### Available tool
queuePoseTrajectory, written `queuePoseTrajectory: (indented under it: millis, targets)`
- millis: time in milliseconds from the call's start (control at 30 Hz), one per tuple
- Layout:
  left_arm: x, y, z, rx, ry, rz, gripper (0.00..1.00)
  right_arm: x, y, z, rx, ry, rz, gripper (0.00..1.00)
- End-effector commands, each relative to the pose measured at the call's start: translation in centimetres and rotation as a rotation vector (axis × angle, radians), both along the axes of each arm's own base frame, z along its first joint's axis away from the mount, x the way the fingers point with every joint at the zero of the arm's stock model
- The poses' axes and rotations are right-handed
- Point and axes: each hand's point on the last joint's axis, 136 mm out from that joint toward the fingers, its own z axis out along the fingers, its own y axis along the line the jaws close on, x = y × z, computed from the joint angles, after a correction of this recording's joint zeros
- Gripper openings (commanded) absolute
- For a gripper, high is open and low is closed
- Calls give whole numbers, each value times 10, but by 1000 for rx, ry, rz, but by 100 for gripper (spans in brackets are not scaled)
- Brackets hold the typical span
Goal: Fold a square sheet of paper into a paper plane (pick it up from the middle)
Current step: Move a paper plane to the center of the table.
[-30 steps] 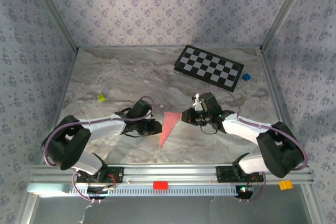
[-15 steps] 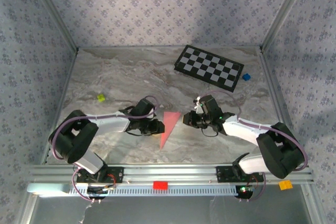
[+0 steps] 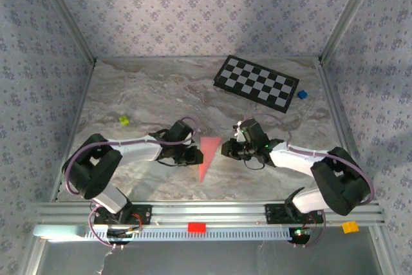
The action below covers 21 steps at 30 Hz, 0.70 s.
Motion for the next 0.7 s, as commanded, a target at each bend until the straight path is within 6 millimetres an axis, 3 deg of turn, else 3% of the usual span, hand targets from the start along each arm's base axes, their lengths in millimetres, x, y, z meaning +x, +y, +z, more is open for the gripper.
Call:
queuePoseTrajectory:
  millis: [0,433,667]
  targets:
    - [-2,-7,1,7,5,-42,24,0,3,-3,1,6,-8,16]
    - [-7,-2,-8,77,-9,-32,23,-10,20,-11,26,36,37,13]
    - [-10,-22,-5,-11,13,-57,20,-14,25,-15,37,49,52,12]
